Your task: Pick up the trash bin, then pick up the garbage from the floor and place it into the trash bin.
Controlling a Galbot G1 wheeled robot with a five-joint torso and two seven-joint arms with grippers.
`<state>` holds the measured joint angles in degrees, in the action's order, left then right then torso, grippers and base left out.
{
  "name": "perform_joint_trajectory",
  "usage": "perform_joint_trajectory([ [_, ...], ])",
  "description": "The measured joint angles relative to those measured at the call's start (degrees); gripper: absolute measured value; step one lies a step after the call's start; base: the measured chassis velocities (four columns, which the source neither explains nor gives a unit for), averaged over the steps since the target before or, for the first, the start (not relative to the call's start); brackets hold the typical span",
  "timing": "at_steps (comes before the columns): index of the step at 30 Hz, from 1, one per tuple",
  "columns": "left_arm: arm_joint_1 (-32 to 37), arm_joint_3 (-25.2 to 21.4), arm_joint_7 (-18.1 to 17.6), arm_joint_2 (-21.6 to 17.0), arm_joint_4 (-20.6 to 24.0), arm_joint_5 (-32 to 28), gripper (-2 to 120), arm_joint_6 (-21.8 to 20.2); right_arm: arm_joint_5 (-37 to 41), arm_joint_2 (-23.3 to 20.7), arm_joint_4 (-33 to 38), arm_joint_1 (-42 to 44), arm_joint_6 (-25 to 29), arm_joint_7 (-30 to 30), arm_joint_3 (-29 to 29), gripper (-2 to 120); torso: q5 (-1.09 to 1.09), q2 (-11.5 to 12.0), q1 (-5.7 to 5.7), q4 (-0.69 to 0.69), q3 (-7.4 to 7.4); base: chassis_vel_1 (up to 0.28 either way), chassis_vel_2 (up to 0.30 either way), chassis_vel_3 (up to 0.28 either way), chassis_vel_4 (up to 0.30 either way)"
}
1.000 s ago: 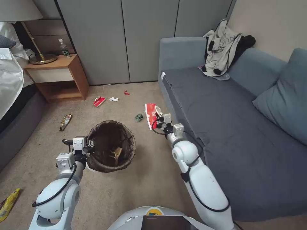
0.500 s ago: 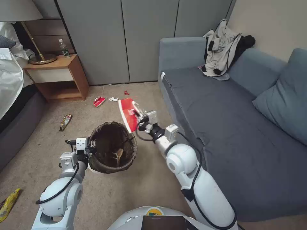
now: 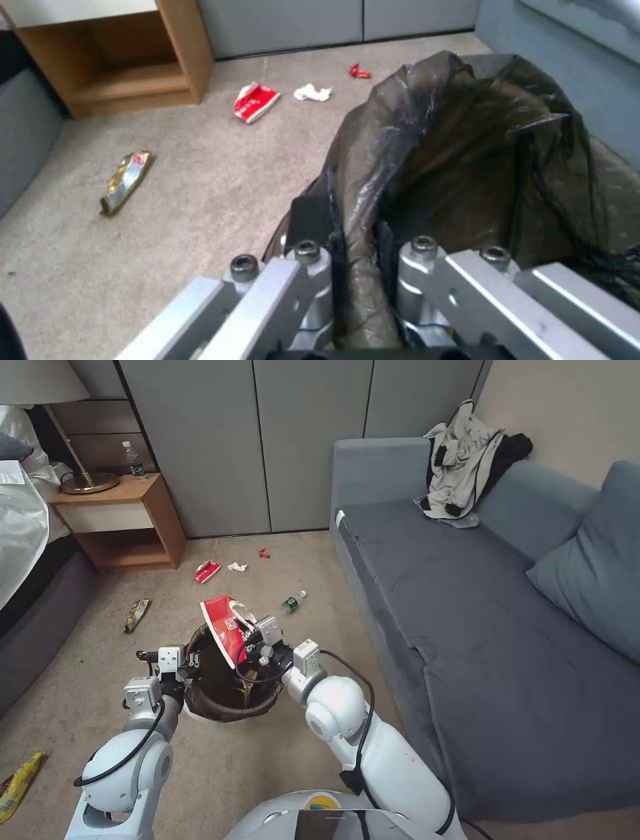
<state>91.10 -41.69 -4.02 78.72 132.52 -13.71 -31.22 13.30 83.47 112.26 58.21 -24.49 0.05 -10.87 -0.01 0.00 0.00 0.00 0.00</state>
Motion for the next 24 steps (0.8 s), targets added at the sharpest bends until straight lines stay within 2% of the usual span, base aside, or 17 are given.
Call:
perform_joint_trajectory([
  [2,0.02,-0.08,0.02,0.05,0.10,-0.07,7,0.00,-1.08,0.12,-0.58,0.29,0.05,-0.35,-0.20,3,0.00,0.00,0.00,0.00,0.00,0.000,0.000,0.000,0.000],
  [3,0.03,-0.10,0.03,0.07,0.23,-0.15,7,0.00,-1.65,0.19,-1.01,0.53,0.17,-0.80,-0.39,10,0.00,0.00,0.00,0.00,0.00,0.000,0.000,0.000,0.000],
  [4,0.03,-0.10,0.03,0.07,0.23,-0.15,7,0.00,-1.65,0.19,-1.01,0.53,0.17,-0.80,-0.39,10,0.00,0.00,0.00,0.00,0.00,0.000,0.000,0.000,0.000],
  [7,-0.01,-0.06,0.06,0.08,0.43,-0.20,7,0.00,-2.03,0.70,-1.62,0.72,0.26,-1.45,-0.61,24,0.01,0.00,0.00,0.00,0.00,0.000,0.000,0.000,0.000],
  [8,-0.01,-0.06,0.06,0.08,0.43,-0.20,7,0.00,-2.03,0.70,-1.62,0.72,0.26,-1.45,-0.61,24,0.01,0.00,0.00,0.00,0.00,0.000,0.000,0.000,0.000],
  [13,0.06,0.00,0.08,0.08,0.75,-0.20,7,0.00,-2.54,1.45,-2.25,0.64,0.38,-1.67,-1.02,46,0.01,0.00,0.00,0.00,0.00,0.000,0.000,0.000,0.000],
  [14,0.06,0.00,0.08,0.08,0.75,-0.20,7,0.00,-2.54,1.45,-2.25,0.64,0.38,-1.67,-1.02,46,0.01,0.00,0.00,0.00,0.00,0.000,0.000,0.000,0.000],
  [18,0.13,0.01,0.10,0.13,0.82,-0.21,7,-0.01,-2.55,1.76,-2.35,0.76,0.39,-1.69,-1.34,64,0.01,0.00,0.00,0.00,0.00,0.000,0.000,0.000,0.000],
  [19,0.13,0.01,0.10,0.13,0.82,-0.21,7,-0.01,-2.55,1.76,-2.35,0.76,0.39,-1.69,-1.34,64,0.01,0.00,0.00,0.00,0.00,0.000,0.000,0.000,0.000],
  [23,0.15,0.12,0.10,0.37,0.82,-0.19,7,-0.01,-2.95,2.03,-2.85,0.80,0.60,-1.73,-0.68,82,0.01,0.00,0.00,0.00,0.00,0.000,0.000,0.000,0.000],
  [24,0.15,0.12,0.10,0.37,0.82,-0.19,7,-0.01,-2.95,2.03,-2.85,0.80,0.60,-1.73,-0.68,82,0.01,0.00,0.00,0.00,0.00,0.000,0.000,0.000,0.000],
])
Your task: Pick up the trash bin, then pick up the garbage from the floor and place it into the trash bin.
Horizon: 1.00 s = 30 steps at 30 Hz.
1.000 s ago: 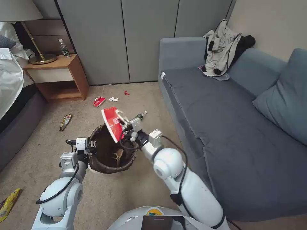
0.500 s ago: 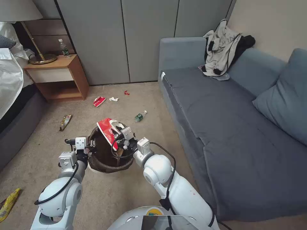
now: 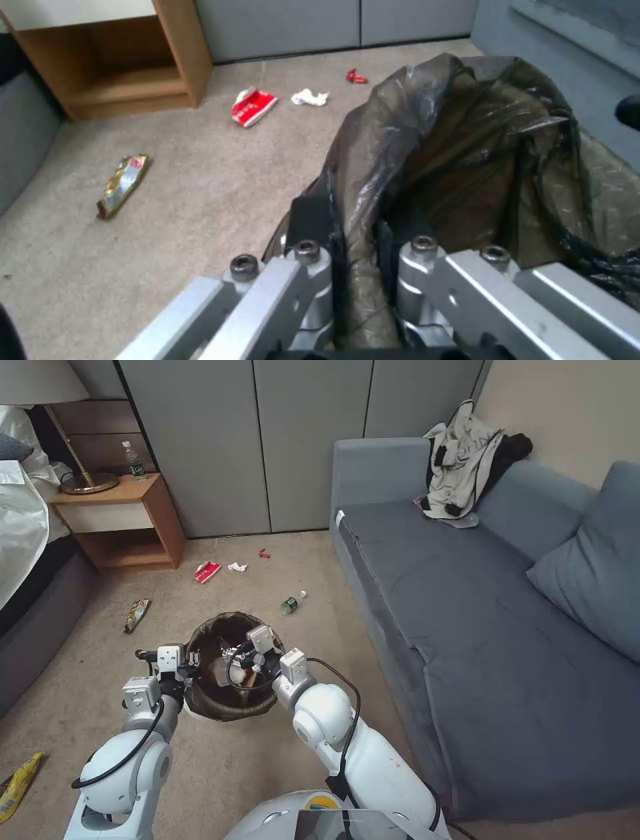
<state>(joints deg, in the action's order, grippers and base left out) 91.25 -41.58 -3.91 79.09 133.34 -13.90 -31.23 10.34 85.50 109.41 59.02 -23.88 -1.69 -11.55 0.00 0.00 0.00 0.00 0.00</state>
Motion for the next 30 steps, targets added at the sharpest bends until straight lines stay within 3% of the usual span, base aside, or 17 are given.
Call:
perform_joint_trajectory([
  [4,0.00,0.02,0.02,0.17,0.01,0.05,7,0.00,1.25,-0.44,0.93,-0.06,-0.32,-0.60,1.28,99,0.00,0.00,0.00,0.00,0.00,0.000,0.000,0.000,0.000],
  [21,-0.03,-0.01,0.03,0.68,0.09,0.23,7,0.04,3.21,-1.83,5.91,0.70,-1.02,-1.42,4.35,100,0.01,0.00,0.00,0.00,0.00,0.000,0.000,0.000,0.000],
  [30,-0.13,-0.30,0.04,0.64,-0.01,0.16,7,0.07,1.18,-5.10,12.40,9.21,2.35,-0.62,18.39,100,0.01,0.00,0.00,0.01,0.00,0.000,0.000,0.000,0.000],
])
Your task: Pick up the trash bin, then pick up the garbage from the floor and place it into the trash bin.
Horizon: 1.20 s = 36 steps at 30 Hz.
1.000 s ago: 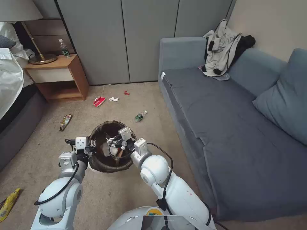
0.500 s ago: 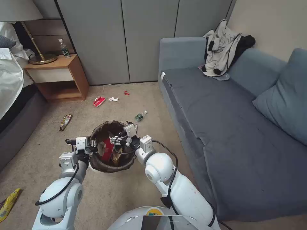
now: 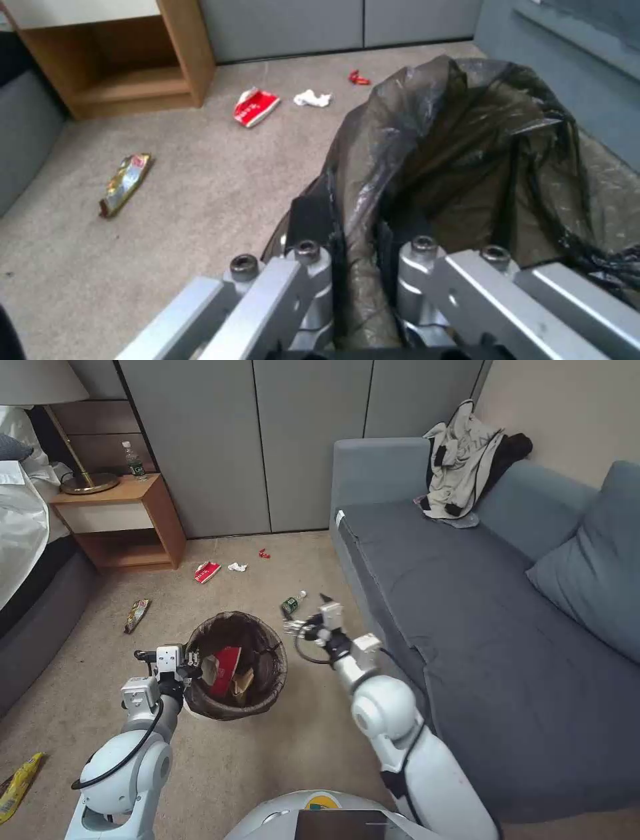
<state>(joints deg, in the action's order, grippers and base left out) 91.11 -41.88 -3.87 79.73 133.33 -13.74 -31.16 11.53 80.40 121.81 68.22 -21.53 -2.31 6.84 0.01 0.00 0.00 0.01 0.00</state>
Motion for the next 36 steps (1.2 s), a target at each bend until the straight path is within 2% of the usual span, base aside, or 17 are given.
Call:
perform_joint_trajectory([
  [7,-0.50,-0.02,0.02,0.22,-0.61,0.07,7,0.03,-2.76,-0.35,2.10,6.02,4.45,-3.06,5.39,100,-0.01,0.00,0.00,0.00,0.00,0.000,0.000,0.000,0.000],
  [12,-0.42,-0.03,0.06,0.30,-0.69,0.31,7,0.09,-4.49,1.12,2.88,9.42,6.25,-5.08,7.89,100,0.00,0.00,0.00,-0.01,0.00,0.000,0.000,0.000,0.000],
  [18,-0.35,-0.16,0.10,0.44,-0.65,0.46,7,0.19,-8.95,2.41,3.72,13.54,9.87,-3.64,11.83,100,-0.01,0.00,0.00,0.00,0.00,0.000,0.000,0.000,0.000],
  [28,-0.08,-0.66,0.18,0.53,-0.42,0.54,7,-0.07,-8.67,1.96,5.83,19.00,12.51,-2.58,18.09,100,-0.01,0.00,0.00,0.00,0.00,0.000,0.000,0.000,0.000],
  [36,-0.17,-0.47,0.27,0.50,-0.36,0.80,7,-0.52,-7.61,1.68,6.34,18.94,12.30,-2.19,19.00,100,-0.01,0.00,0.00,0.00,0.00,0.000,0.000,0.000,0.000],
])
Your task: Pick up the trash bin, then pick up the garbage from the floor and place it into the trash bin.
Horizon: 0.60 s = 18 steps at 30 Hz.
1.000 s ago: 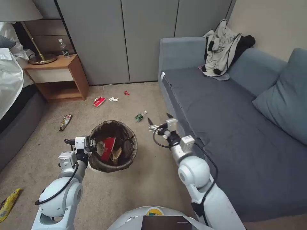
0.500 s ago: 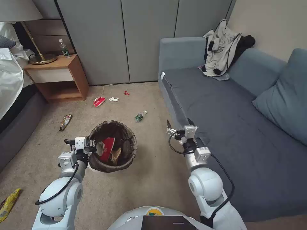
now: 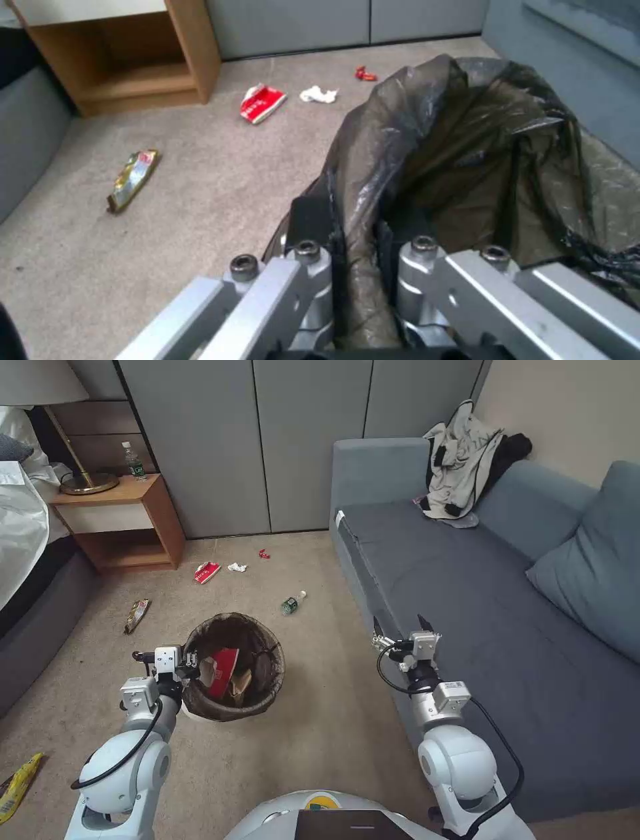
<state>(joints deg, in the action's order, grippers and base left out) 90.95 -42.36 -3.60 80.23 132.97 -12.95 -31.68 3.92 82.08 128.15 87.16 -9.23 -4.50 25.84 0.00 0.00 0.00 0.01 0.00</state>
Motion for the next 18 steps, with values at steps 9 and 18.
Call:
perform_joint_trajectory([
  [9,0.25,-0.14,0.41,-0.12,0.30,0.21,7,-0.33,0.33,-0.03,0.01,-0.22,-0.48,0.02,-0.28,100,0.00,0.00,0.00,-0.01,0.00,0.007,0.003,0.011,0.007],
  [18,0.71,-0.15,0.95,-0.18,0.87,0.52,7,-0.30,0.37,0.05,0.44,-0.23,-0.98,-0.17,-0.41,100,-0.01,0.00,-0.01,0.00,0.00,0.008,0.003,0.011,0.007],
])
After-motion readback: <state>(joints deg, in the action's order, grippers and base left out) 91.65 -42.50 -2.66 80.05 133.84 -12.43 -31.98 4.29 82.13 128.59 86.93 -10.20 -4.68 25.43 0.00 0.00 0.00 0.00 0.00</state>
